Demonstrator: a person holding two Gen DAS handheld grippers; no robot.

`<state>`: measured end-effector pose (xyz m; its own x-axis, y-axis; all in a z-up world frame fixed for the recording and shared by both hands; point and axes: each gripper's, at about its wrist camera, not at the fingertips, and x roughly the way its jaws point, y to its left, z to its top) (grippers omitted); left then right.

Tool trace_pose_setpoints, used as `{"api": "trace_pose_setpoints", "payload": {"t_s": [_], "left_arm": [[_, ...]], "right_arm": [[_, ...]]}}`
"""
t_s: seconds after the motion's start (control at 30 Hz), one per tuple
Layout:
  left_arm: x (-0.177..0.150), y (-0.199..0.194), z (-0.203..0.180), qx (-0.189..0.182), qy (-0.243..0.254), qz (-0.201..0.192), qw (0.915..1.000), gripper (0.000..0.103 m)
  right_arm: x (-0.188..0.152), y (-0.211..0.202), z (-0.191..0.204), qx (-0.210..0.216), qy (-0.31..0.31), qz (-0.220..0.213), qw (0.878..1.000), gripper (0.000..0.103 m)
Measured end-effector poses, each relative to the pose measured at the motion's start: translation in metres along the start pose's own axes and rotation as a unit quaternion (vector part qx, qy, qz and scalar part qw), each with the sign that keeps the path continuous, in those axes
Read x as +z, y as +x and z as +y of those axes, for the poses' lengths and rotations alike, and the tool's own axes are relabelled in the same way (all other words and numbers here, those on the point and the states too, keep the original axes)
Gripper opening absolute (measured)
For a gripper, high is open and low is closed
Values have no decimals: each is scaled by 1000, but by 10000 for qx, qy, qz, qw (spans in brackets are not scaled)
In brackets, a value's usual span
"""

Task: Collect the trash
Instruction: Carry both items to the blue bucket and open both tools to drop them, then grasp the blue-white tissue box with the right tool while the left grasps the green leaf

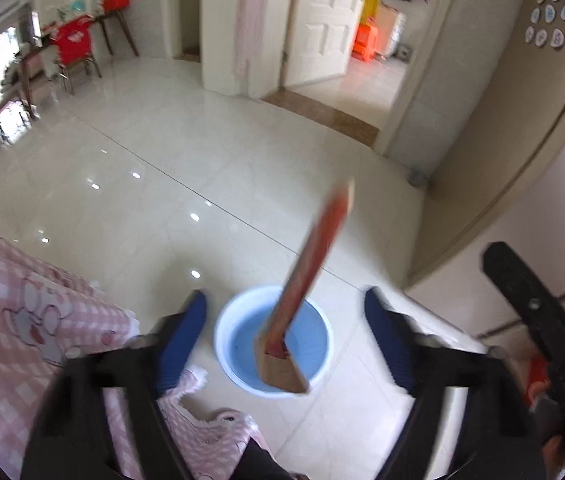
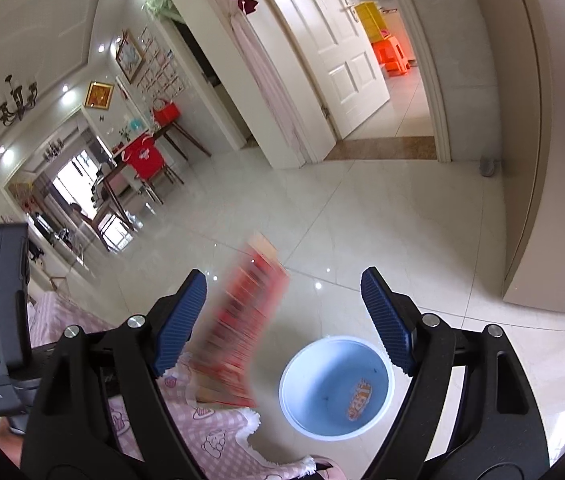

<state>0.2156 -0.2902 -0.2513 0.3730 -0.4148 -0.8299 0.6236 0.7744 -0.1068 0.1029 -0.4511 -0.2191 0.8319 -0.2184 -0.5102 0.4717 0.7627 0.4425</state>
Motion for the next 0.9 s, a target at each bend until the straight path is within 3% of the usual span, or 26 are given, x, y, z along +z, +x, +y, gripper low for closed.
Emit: {"api": "trace_pose_setpoints", "payload": {"t_s": [0.23, 0.5, 0.73, 0.9], "left_arm": [[-3, -16, 6, 102, -147, -25, 9998, 80], [-18, -67, 31, 387, -397, -312, 9980, 80], [-40, -137, 81, 808, -753, -724, 9912, 81], [-64, -197, 144, 1326, -1317, -1070, 9765, 84]], "right_arm": [[2, 1, 4, 31, -37, 114, 9999, 79], [0, -10, 29, 300, -237, 284, 9989, 79], [-15, -29, 91, 886, -712, 448, 9925, 79], [-29, -34, 158, 1432, -1259, 688, 9792, 79]]}}
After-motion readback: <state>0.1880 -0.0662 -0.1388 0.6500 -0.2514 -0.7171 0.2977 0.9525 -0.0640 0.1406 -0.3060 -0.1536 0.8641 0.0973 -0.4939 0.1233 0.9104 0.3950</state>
